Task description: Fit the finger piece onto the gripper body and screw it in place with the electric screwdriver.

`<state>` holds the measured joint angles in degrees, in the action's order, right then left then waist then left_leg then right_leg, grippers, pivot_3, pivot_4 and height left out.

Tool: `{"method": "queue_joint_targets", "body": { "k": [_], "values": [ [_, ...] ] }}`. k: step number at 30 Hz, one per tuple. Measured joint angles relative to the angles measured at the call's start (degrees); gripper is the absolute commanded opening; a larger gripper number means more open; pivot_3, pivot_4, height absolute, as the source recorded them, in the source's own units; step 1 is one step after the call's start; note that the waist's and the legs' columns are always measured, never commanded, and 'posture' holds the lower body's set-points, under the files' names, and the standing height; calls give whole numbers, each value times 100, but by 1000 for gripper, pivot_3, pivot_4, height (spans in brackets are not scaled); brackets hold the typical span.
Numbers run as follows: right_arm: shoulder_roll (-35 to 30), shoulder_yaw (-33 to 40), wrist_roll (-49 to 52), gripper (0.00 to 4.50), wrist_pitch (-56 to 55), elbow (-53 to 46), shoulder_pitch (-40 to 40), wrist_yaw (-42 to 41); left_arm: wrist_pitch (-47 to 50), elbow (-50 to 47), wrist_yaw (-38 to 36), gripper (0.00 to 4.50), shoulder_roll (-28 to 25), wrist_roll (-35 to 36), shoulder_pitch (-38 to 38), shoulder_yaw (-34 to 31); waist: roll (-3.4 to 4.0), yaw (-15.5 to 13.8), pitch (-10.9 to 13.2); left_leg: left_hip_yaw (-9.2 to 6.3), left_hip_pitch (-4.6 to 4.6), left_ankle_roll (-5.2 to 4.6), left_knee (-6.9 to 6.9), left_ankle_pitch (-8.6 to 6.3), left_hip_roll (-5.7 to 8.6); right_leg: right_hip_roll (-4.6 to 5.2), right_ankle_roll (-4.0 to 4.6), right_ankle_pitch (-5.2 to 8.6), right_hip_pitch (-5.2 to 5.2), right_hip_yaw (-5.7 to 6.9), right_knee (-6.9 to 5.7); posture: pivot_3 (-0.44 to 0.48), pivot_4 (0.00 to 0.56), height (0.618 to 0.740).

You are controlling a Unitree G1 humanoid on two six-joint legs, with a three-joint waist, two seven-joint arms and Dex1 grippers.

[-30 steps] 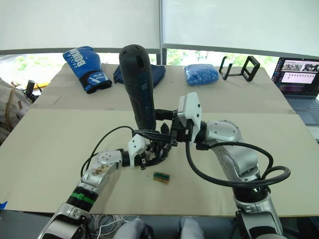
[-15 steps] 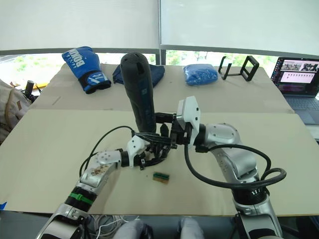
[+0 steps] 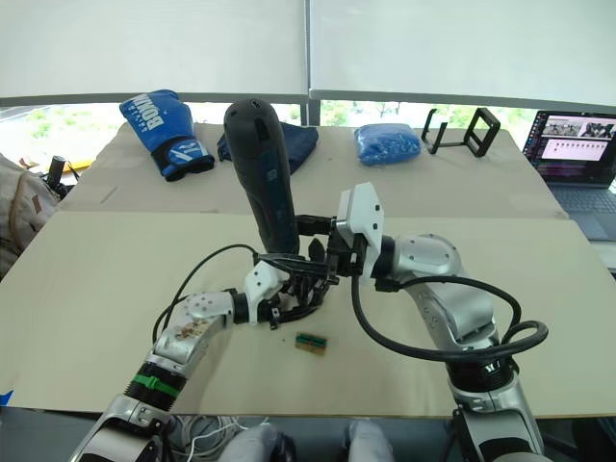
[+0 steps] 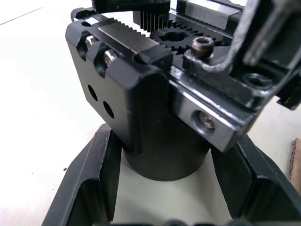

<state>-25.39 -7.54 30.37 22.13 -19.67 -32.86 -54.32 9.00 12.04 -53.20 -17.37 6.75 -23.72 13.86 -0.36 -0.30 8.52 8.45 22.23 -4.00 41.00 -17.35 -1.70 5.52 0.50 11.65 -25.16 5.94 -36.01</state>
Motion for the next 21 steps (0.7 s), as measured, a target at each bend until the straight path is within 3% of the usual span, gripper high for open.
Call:
{"method": "queue_joint_targets", "body": {
  "k": [21],
  "values": [
    [-66, -114, -47, 1965, 236, 4, -164, 1, 2, -46, 41, 2278, 1, 5, 48, 7, 0, 20, 0, 0, 0, 0, 0, 0, 0, 0, 0, 0, 0, 0, 0, 0, 150, 740]
  ]
}}
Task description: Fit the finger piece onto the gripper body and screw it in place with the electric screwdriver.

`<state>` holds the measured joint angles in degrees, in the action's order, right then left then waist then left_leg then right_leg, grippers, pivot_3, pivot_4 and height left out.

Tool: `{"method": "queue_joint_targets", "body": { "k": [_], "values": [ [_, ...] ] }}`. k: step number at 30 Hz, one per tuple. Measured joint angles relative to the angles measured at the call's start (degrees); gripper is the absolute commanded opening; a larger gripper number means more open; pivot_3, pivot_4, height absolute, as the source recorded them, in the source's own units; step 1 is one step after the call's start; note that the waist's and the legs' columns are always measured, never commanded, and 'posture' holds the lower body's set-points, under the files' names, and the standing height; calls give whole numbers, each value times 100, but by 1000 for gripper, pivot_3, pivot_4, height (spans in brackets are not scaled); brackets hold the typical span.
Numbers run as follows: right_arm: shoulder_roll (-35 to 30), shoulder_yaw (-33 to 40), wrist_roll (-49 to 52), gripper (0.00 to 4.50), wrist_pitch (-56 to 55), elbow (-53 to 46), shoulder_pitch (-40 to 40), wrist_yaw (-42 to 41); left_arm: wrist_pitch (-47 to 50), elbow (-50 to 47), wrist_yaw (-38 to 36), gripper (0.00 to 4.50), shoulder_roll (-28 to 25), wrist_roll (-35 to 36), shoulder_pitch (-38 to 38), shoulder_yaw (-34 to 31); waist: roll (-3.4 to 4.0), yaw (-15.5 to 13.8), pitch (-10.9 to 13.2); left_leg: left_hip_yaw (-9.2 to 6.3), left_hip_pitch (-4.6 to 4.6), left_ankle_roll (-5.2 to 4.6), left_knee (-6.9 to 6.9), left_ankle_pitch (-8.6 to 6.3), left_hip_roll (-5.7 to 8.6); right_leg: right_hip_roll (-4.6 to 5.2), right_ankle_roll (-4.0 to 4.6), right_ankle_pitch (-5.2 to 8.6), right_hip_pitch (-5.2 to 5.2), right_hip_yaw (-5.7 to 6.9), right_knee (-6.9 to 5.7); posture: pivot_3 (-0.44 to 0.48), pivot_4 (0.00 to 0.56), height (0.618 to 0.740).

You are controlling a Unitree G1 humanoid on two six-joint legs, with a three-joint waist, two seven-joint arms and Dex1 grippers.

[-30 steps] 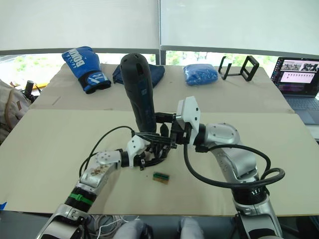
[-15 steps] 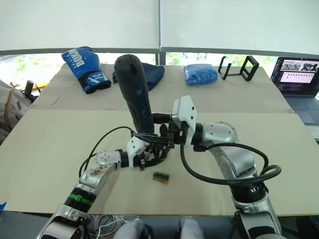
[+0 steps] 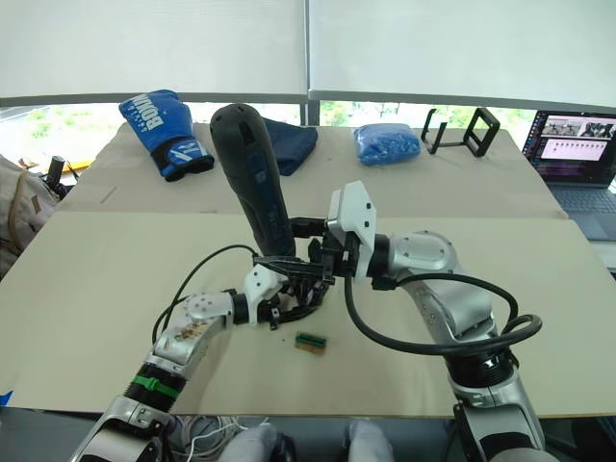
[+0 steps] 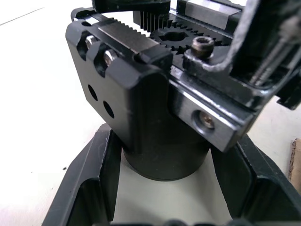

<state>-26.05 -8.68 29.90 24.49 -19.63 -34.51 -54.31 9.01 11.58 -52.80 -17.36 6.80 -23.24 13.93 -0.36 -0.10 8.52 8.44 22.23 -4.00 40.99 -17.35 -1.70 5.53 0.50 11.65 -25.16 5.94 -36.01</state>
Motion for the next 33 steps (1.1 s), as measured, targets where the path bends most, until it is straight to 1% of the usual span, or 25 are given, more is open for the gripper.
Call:
{"method": "queue_joint_targets", "body": {
  "k": [23, 33],
  "values": [
    [38, -76, -163, 1965, 100, 58, -26, 77, 104, -99, 24, 2278, 0, 4, 53, -1, 1, 12, -1, 0, -5, 0, 0, 0, 0, 1, 0, 0, 3, -1, 0, 0, 150, 740],
    [80, -75, -140, 1965, 365, 30, -6, 391, 116, -99, 31, 2278, -10, 0, 57, 0, 3, 21, -6, 0, -22, 1, -3, 0, -1, 3, 0, 0, 15, -5, -2, 0, 150, 740]
  ]
}}
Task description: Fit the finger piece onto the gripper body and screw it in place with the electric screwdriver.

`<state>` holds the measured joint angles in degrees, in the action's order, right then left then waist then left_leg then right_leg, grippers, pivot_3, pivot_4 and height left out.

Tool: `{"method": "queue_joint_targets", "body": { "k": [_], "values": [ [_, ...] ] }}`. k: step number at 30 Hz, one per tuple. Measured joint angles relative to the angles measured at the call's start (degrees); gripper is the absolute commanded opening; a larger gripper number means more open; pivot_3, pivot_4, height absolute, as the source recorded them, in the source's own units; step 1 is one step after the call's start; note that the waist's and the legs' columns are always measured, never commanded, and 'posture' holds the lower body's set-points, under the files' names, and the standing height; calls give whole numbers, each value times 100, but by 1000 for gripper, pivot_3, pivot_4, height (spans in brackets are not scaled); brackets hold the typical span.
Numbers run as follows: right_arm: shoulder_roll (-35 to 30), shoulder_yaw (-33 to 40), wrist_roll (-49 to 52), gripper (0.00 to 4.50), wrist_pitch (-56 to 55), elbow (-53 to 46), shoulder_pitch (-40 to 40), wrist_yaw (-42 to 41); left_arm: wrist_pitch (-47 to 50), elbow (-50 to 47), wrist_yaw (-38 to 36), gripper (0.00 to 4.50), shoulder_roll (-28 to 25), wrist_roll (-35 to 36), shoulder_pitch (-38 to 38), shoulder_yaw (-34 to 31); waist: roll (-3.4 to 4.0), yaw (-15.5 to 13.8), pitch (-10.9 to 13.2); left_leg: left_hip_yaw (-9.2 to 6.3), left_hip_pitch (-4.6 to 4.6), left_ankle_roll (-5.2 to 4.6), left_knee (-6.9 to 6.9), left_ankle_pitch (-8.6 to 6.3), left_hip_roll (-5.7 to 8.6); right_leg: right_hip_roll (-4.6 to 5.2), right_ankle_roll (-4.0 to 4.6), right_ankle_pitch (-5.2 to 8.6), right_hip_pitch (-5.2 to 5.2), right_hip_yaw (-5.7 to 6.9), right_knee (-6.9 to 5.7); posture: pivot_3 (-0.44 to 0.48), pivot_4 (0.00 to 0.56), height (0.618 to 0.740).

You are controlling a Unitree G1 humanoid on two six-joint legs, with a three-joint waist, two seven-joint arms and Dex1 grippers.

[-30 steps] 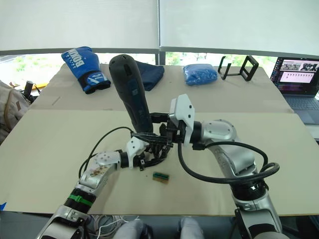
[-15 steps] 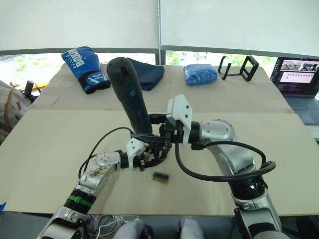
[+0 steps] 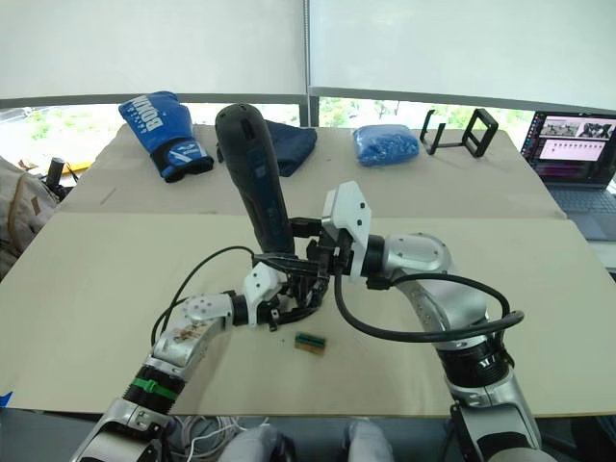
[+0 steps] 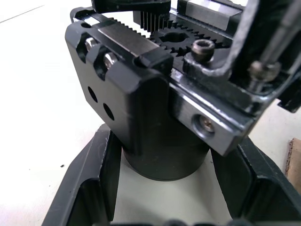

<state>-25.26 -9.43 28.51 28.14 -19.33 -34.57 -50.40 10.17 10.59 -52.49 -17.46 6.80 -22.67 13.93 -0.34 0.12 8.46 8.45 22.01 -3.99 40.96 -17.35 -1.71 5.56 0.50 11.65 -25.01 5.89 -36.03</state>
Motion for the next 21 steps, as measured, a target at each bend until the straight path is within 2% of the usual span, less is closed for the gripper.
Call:
{"method": "queue_joint_targets", "body": {
  "k": [15, 21],
  "values": [
    [67, -166, -27, 1965, 24, -89, 234, 448, 10, 44, 14, 2278, -68, -19, 20, 1, -11, 26, -44, -1, -55, 2, -19, -2, -6, 10, 5, 4, 41, -8, 5, 0, 150, 740],
    [66, -361, -226, 1965, -186, -203, 396, 533, 5, 73, 14, 2278, -85, -20, 18, 1, -13, 39, -52, -4, -80, 5, -27, -6, -7, 50, 9, 10, 64, -4, 9, 0, 150, 740]
  ]
}}
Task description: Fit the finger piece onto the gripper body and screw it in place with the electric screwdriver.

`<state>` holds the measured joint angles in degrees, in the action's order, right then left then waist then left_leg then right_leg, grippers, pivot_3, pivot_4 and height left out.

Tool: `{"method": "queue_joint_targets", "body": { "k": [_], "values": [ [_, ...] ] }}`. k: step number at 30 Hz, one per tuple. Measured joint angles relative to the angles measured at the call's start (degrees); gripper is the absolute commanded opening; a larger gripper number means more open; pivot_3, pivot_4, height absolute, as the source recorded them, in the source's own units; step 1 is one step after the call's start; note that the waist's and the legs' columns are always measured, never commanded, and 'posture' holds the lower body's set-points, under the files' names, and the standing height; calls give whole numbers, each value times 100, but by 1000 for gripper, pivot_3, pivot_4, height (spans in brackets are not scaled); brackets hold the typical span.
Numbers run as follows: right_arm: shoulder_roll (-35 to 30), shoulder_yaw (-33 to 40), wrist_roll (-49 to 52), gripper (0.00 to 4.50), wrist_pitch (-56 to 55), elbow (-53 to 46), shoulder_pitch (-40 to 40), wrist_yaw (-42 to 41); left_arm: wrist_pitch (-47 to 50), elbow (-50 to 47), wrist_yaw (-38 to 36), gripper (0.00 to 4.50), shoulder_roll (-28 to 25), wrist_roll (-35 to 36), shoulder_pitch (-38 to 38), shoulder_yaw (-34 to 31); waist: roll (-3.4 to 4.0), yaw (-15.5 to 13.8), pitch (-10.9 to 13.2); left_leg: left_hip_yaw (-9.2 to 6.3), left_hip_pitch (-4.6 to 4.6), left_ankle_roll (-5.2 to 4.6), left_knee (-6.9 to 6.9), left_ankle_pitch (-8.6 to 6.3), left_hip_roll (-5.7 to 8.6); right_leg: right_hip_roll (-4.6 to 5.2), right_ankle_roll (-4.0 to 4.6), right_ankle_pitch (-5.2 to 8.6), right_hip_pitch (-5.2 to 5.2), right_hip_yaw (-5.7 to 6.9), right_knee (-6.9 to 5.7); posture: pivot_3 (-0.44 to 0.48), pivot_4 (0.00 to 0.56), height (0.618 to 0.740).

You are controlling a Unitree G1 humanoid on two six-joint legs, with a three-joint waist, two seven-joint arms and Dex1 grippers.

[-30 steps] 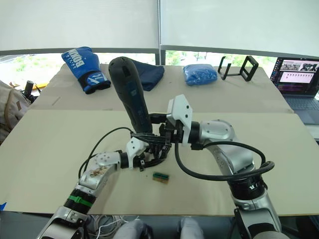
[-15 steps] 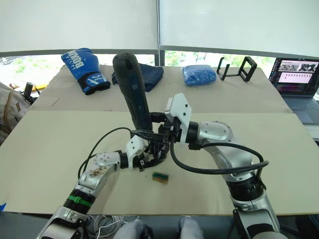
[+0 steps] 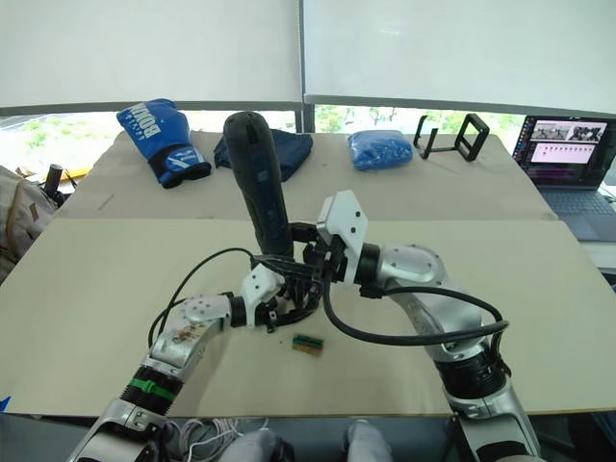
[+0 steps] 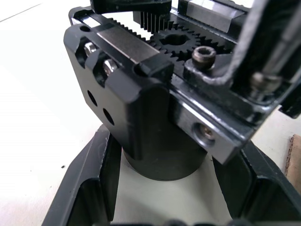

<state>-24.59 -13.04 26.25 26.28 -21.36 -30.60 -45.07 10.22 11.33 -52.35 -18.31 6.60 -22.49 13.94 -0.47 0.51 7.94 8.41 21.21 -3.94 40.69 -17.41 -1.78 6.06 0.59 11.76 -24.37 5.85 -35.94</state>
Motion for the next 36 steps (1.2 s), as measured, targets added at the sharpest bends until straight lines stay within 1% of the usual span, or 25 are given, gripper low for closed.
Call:
{"method": "queue_joint_targets", "body": {
  "k": [5, 13, 21, 23, 26, 28, 31, 36],
  "values": [
    [0, -180, -173, 1965, -243, -34, 61, 26, -4, 53, 0, 2278, 0, 1, -24, 0, -18, 1, -19, -6, -4, 2, -1, -3, 0, 5, 1, 1, 5, -2, 1, 0, 150, 740],
    [2, -177, -202, 1965, -263, -31, 69, 46, -3, 68, 0, 2278, 0, 1, -35, 0, -26, 1, -27, -15, -3, 3, -3, -5, -1, 15, 3, 2, 5, -9, 4, 0, 150, 740],
    [-45, 39, 9, 1965, -218, 132, -63, -140, -20, 78, -1, 2278, 5, 4, -54, 10, -26, -2, -26, -18, 4, 1, -8, -8, 0, 21, 4, 2, -2, -6, 7, 0, 150, 740],
    [-45, 221, 255, 1965, -83, 197, -124, -228, -29, 106, 0, 2278, 22, 6, -69, 11, -28, -5, -25, -20, 11, 0, -8, -8, 0, 24, 5, 1, -6, -5, 8, 0, 150, 740],
    [-55, 412, 518, 1965, 41, 303, -174, -351, -120, 157, -14, 2278, 22, 19, -93, 4, -28, -11, -21, -20, 42, 0, -8, -7, 1, 27, 7, 0, -35, -3, 6, 0, 150, 740],
    [-68, 501, 623, 1965, 40, 308, -255, -466, -177, 184, -16, 2278, 23, 21, -93, 2, -28, -17, -21, -19, 81, 4, -5, -2, 3, 26, 11, -5, -69, -2, 2, 0, 150, 740],
    [-63, 638, 750, 1965, 24, 301, -441, -580, -252, 222, -3, 2278, 34, 19, -102, 8, -29, -24, -20, -20, 89, 5, 4, 0, 3, 22, 12, -5, -73, 7, -2, 0, 150, 740],
    [-61, 756, 900, 1965, -89, 205, -458, -784, -397, 362, 16, 2278, 39, 6, -144, 37, -29, -36, -20, -20, 89, 1, 5, -2, 3, 19, 11, -5, -72, 16, -1, 0, 150, 740]
  ]
}}
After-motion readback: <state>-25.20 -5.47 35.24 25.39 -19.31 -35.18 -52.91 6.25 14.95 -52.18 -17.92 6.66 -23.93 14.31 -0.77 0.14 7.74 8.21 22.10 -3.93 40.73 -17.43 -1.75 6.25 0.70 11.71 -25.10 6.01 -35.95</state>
